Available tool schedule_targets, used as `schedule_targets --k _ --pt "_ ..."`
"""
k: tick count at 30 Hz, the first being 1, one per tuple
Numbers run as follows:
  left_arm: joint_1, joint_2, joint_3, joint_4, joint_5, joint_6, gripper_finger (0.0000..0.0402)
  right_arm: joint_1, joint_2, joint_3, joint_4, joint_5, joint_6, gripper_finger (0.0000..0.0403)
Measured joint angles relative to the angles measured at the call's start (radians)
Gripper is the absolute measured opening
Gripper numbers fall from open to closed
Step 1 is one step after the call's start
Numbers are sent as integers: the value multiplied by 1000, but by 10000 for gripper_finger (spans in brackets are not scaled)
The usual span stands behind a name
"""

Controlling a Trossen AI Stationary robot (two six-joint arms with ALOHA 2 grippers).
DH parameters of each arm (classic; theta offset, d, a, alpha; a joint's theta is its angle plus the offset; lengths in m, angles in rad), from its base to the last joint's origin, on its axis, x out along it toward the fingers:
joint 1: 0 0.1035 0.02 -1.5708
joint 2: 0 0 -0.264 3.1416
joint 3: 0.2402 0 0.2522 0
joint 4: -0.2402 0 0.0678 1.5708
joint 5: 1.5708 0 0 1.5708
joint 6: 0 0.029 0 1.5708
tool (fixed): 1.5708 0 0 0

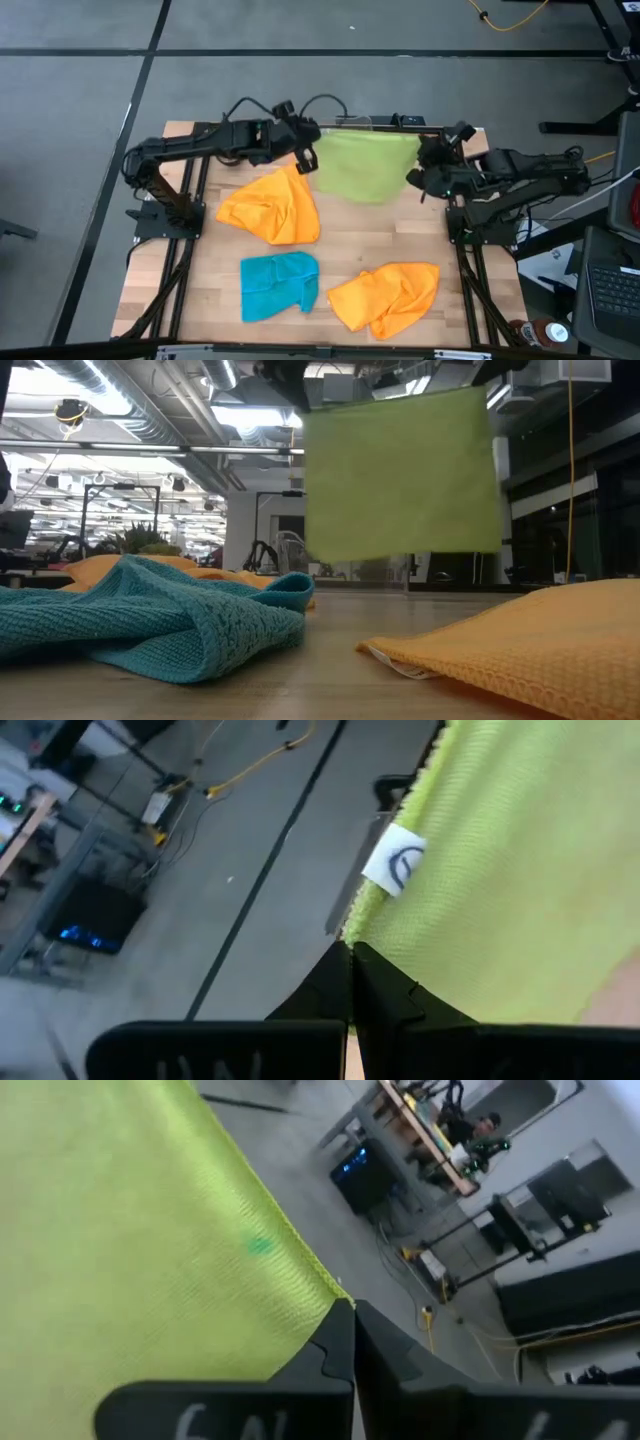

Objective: Fold microfiber towels
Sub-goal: Fold the green microfiber cloth

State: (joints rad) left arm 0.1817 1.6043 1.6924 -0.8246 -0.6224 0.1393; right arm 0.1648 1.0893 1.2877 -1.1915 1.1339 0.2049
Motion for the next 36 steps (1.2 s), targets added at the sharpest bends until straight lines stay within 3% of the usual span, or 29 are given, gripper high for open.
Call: schedule_targets --k 6,9,12,17,24,30,36 --pt "-12 0 0 -31 -2 -44 0 -28 7 -7 8 -75 50 0" --pt "-45 -1 -15 -79 -4 -98 0 -27 7 -76 17 -116 119 0" --pt "-85 0 -82 -119 2 -155 0 -24 8 -200 39 -201 213 0" --pt "-188 1 -255 -114 62 -322 0 49 9 -408 233 -410 314 0" --pt "-396 1 -421 -34 90 -549 0 199 8 -511 322 -560 515 0" --pt "-506 1 -543 134 121 -634 0 299 22 -526 427 -641 597 0" --pt "-483 0 -560 154 35 -574 0 305 77 -526 422 -581 604 0"
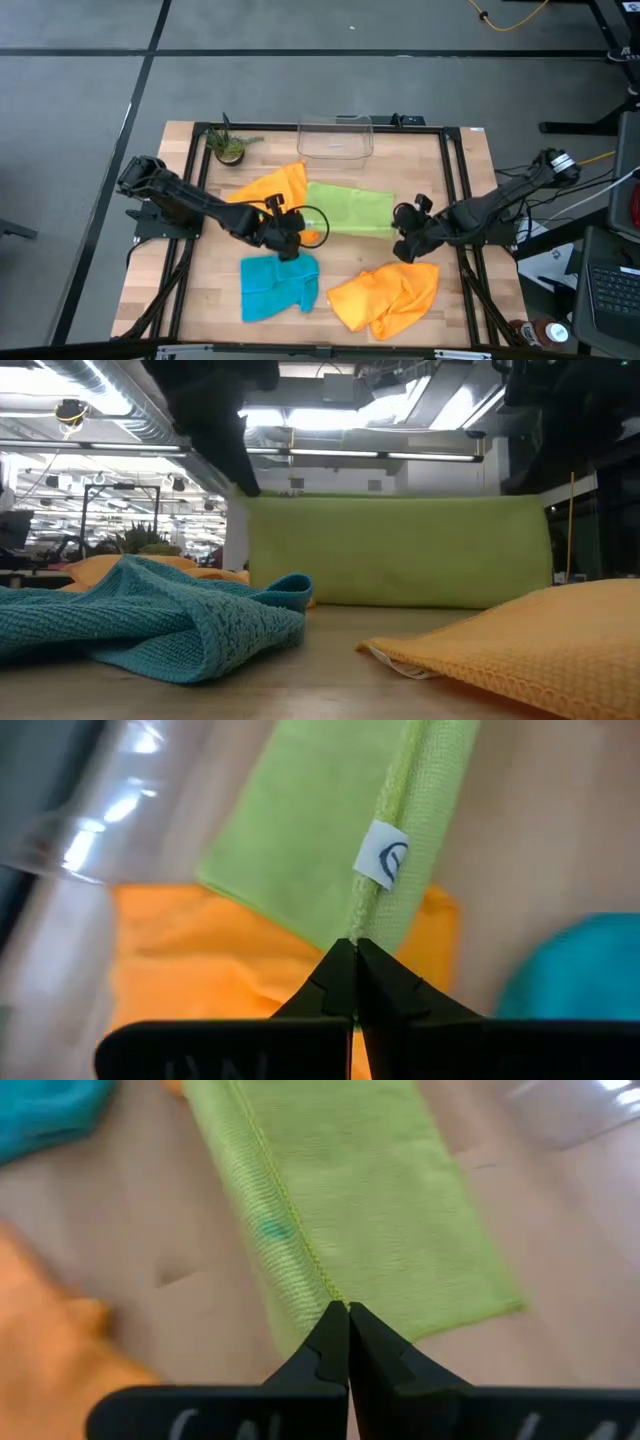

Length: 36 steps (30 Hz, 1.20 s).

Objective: Fold microfiber towels
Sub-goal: Fold the green microfiber cloth

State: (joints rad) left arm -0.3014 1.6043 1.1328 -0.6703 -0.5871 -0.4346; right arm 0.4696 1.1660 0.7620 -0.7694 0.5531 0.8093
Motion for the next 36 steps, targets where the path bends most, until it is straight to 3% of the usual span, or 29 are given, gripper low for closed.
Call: schedule_targets --k 4,14,27,36 --pt "92 6 0 30 -13 115 0 -58 56 0 -12 102 1 0" --pt "302 73 1 159 68 317 0 -222 244 0 -15 135 1 0" --pt "412 178 0 273 86 396 0 -316 364 0 0 162 23 5" --pt "464 230 2 388 134 518 3 -324 363 0 18 156 19 49"
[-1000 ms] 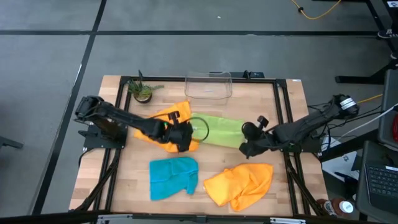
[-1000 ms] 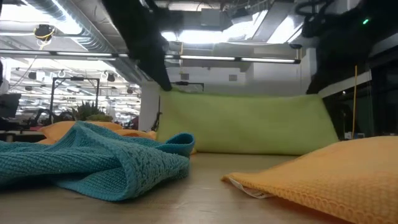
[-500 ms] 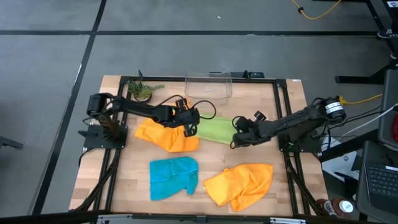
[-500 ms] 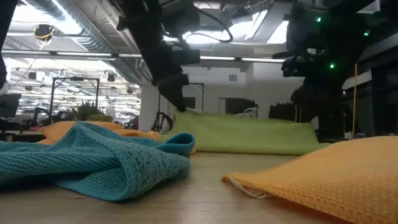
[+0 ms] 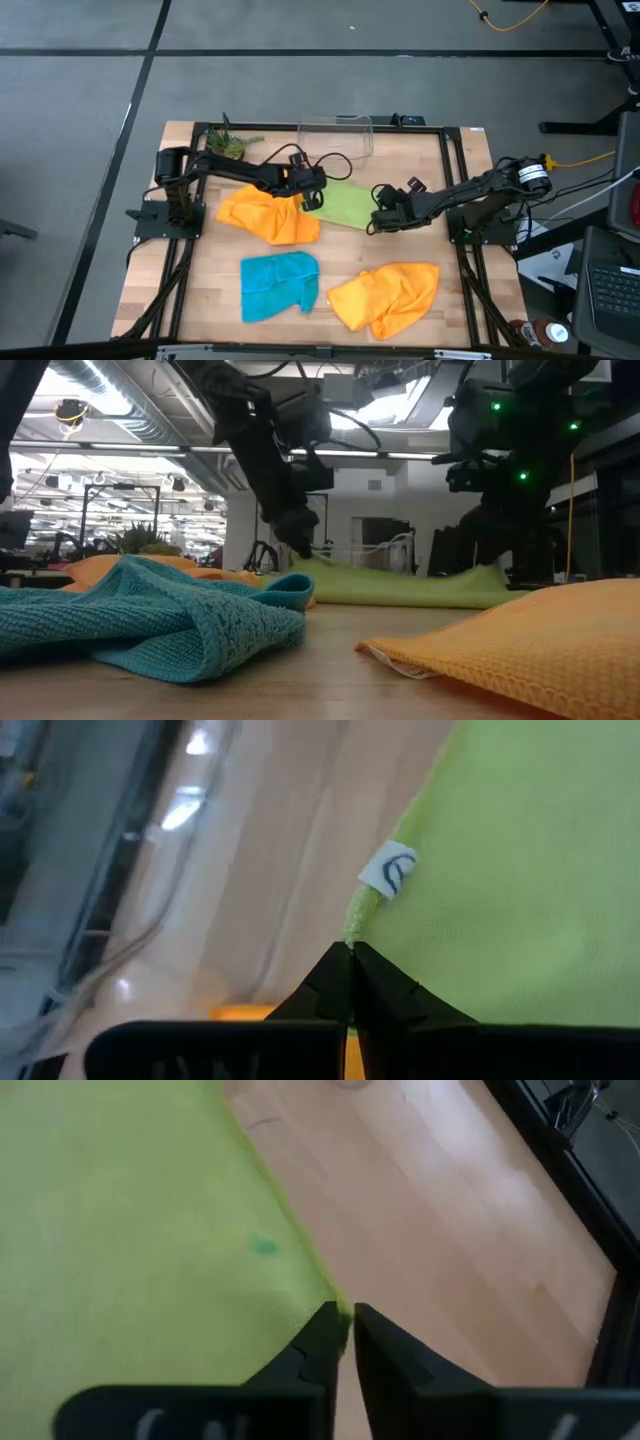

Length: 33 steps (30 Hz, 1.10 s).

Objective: Fold microfiber towels
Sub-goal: Fold the green microfiber cloth

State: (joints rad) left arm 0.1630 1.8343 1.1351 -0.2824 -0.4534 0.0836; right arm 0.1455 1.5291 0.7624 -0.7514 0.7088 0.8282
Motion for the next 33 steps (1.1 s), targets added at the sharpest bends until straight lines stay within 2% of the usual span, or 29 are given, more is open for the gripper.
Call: schedule_targets --k 8,13,18,25,33 --pt "32 -1 7 2 -3 94 73 0 0 0 -9 4 -16 131" --pt "34 -1 71 -29 -32 101 112 0 0 47 -69 1 -27 161" --pt "30 -3 145 -114 -33 100 132 0 0 105 -132 -2 -22 167" --pt "59 -3 145 -314 -26 -25 160 0 0 117 -137 -4 -22 167" --pt "68 -3 145 -253 6 17 192 0 0 117 -133 -32 -19 168"
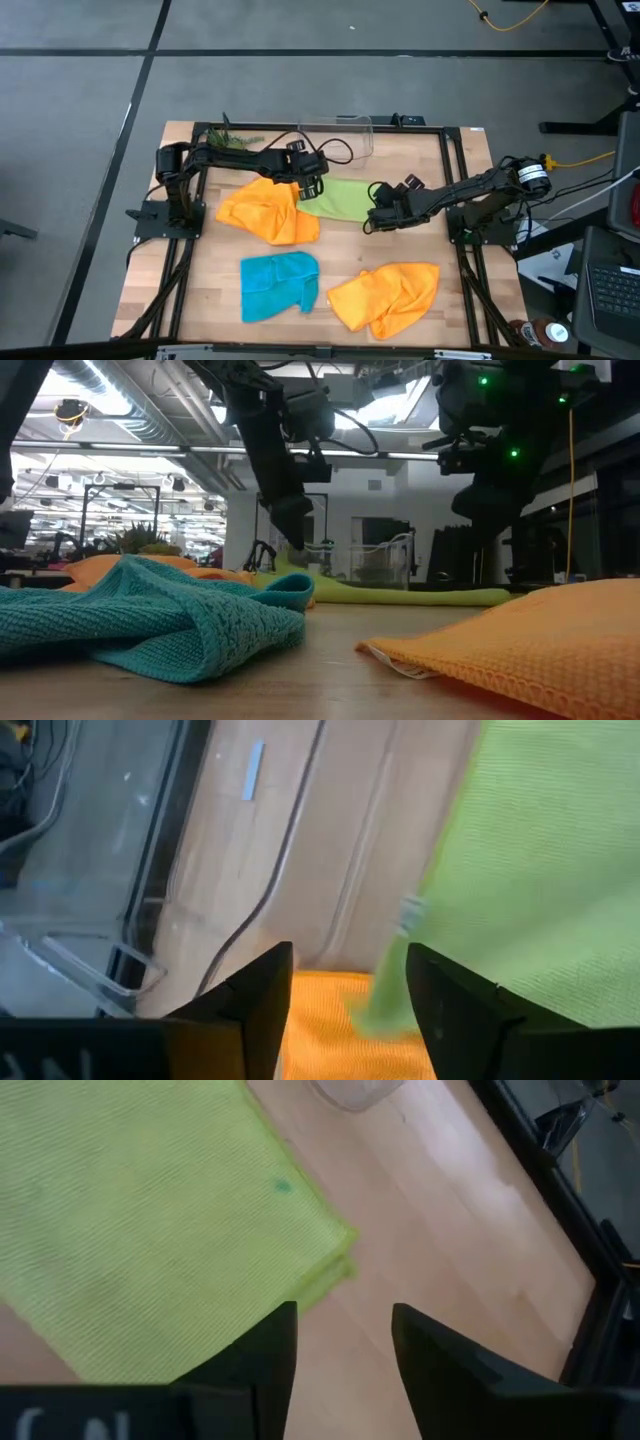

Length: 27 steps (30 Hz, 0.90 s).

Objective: Fold microfiber towels
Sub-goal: Fold the green microfiber cloth

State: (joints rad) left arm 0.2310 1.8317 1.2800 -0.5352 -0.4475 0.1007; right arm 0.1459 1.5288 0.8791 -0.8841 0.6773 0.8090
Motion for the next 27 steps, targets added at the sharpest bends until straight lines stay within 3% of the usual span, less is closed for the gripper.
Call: schedule_targets --k 4,8,14,20,25,27 --pt "0 0 0 -1 0 8 212 0 0 0 14 -6 1 168" --pt "-9 -19 0 -34 -31 -106 223 -18 0 0 137 -51 -31 168" --pt "-69 -81 19 -157 -21 -212 221 -136 9 -1 218 -103 -82 168" --pt "-116 -40 14 -141 151 -301 220 -261 44 -54 330 -193 -141 168" --pt "-141 33 3 -151 19 -303 218 -281 67 -66 397 -203 -174 168" --pt "-139 50 2 -157 14 -305 218 -286 88 -65 406 -203 -191 168"
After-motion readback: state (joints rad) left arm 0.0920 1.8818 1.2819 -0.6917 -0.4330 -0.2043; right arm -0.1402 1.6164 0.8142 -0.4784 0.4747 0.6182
